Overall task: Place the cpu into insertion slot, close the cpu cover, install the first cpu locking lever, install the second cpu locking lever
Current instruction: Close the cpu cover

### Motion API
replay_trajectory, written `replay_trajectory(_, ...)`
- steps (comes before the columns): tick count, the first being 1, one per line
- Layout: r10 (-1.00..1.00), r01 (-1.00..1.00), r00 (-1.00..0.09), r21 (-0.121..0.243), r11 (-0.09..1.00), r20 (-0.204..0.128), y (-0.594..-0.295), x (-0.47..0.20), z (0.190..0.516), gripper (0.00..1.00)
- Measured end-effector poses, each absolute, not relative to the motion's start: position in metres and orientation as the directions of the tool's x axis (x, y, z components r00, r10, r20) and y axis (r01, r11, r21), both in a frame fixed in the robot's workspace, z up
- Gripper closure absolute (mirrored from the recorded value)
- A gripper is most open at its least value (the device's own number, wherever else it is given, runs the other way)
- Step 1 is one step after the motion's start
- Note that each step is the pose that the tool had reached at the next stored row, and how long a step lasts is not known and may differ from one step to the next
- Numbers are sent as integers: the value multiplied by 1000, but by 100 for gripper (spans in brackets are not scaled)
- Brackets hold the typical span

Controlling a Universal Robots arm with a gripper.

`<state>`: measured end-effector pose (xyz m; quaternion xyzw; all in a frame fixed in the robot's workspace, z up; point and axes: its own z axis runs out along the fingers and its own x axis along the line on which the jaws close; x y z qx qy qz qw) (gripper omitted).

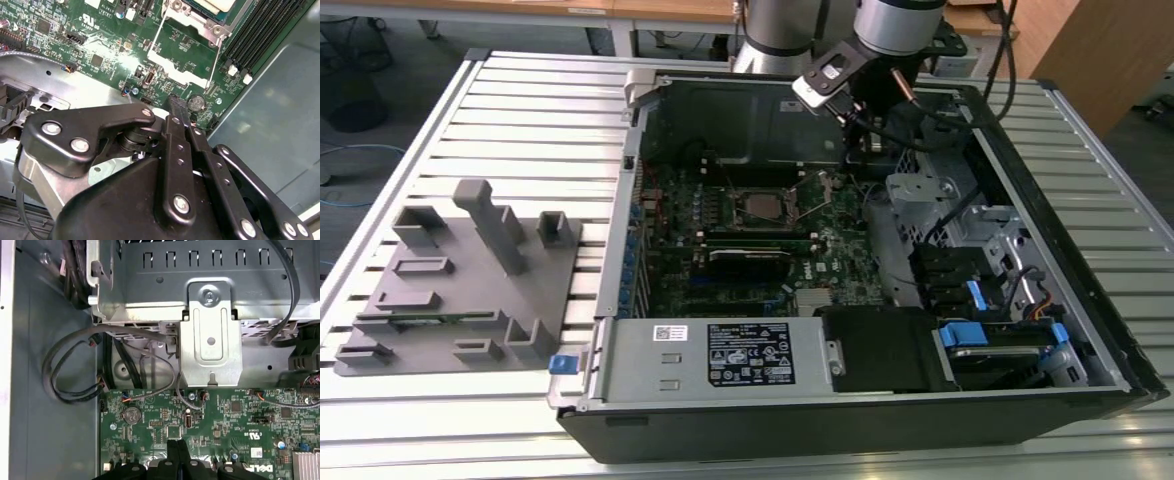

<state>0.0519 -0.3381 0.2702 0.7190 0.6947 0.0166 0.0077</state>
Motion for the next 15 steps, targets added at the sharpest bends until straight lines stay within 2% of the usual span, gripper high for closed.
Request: replay_trajectory(15, 999, 999, 34, 33, -35, 13, -338, 57, 252, 89)
